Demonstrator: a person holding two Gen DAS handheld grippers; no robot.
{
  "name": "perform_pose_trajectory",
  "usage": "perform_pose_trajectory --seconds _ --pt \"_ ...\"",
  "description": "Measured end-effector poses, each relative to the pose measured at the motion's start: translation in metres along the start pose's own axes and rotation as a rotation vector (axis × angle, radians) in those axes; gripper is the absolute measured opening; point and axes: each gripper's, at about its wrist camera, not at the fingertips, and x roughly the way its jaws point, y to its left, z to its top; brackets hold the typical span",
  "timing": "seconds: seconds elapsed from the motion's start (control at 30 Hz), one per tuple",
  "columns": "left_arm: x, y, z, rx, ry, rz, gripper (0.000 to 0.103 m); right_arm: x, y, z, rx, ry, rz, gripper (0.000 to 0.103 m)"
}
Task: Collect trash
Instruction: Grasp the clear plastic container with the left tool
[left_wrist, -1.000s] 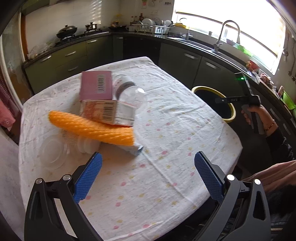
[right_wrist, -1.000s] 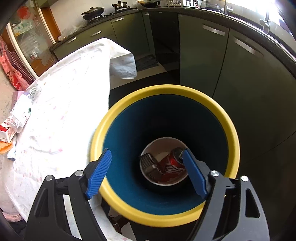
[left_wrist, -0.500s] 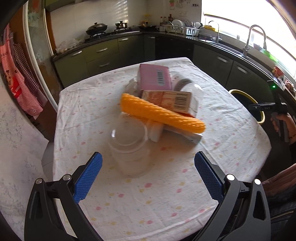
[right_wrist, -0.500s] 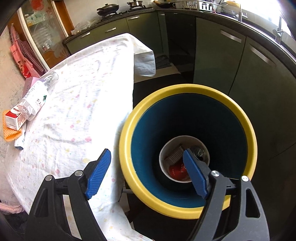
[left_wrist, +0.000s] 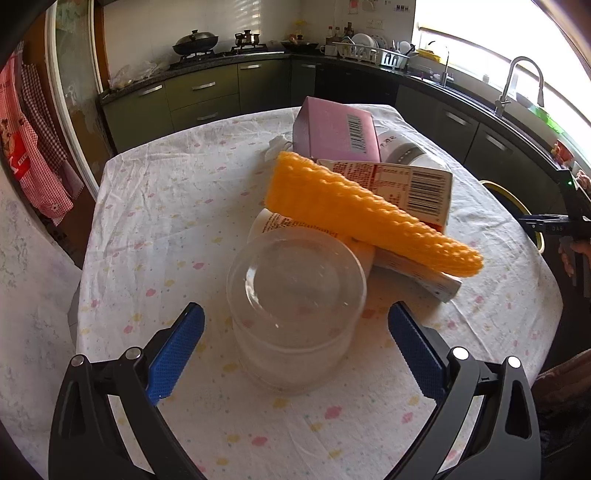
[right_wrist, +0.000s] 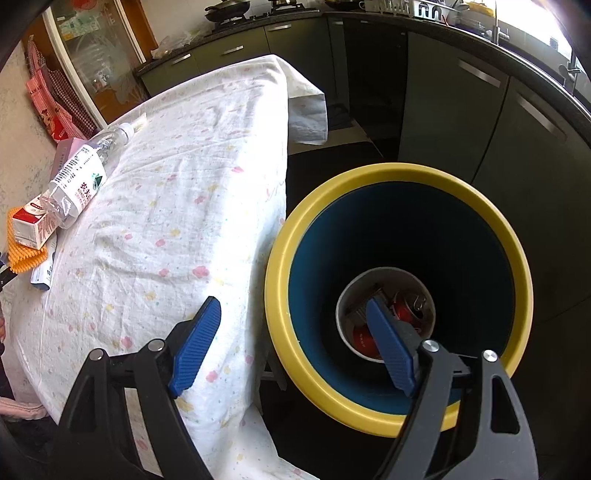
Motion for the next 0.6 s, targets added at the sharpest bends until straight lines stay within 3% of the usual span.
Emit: perform_pose_trajectory --seconds 0.2,0.4,0.6 --pt "0.008 0.004 0.003 -0.008 -0.009 -0.001 0.094 0.003 0.0 0.0 0.006 0.003 -0.001 0.077" --pt "0.014 0.002 0.0 0.003 0.013 0.013 0.065 0.004 -0.001 -0.002 0.011 0.002 -0.002 0.076" --pt "-0.001 0.005 -0.009 -0.01 -0.004 0.02 0.062 0.002 -0.002 -0.004 0.019 -0.001 -0.001 0.077"
